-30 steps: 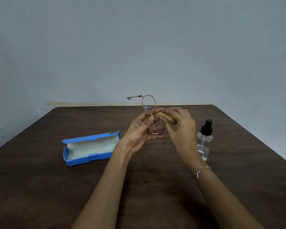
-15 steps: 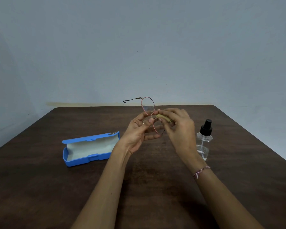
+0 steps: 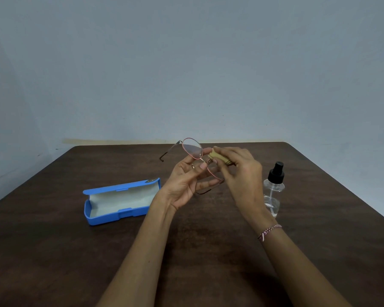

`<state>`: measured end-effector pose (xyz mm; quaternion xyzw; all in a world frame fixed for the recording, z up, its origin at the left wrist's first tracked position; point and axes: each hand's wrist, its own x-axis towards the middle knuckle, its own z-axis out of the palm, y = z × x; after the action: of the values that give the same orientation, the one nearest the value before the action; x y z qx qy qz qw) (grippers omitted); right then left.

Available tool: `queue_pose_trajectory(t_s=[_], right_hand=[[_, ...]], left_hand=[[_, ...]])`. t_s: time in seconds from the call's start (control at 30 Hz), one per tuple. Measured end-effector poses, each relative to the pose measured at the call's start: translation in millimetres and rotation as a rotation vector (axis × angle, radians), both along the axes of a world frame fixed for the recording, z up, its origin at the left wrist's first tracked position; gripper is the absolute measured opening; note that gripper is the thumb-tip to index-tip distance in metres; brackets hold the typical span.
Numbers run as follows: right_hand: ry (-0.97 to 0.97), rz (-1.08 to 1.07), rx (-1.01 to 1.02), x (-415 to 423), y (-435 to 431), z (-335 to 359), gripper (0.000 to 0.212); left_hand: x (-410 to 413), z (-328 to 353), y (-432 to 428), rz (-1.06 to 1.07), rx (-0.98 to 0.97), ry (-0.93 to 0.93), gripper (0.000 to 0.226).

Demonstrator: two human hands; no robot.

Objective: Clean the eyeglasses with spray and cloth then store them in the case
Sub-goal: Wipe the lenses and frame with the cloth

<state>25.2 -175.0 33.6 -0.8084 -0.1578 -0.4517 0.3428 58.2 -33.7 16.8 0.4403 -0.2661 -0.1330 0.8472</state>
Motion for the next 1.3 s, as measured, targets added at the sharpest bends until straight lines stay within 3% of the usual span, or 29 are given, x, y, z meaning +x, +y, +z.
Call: queue_pose_trajectory(t_s=[0.3, 0.57, 0.87, 1.1, 1.3], right_hand=[[-0.056, -0.034, -0.012, -1, 1, -1, 0.026], [-0.047, -0.045, -0.069, -2, 1, -1, 0.027], [-0.095, 0.098, -0.079, 2, 4, -7, 0.023], [-0.103, 0.156, -0.176, 1, 3, -6, 0.025], [-0.147, 0.076, -0.104, -2, 5, -5, 0.027]], left_hand=[[-2, 2, -7, -0.025, -0.042, 0.056, 0.051], [1, 0, -6, 0.056, -0.022, 0.074, 0.032], [2, 1, -2, 0.147, -0.114, 0.087, 0.022], [3, -1, 4, 0.138, -0.132, 0.053, 0.042], [3, -3, 2, 0.056, -0.090, 0.042, 0.048]])
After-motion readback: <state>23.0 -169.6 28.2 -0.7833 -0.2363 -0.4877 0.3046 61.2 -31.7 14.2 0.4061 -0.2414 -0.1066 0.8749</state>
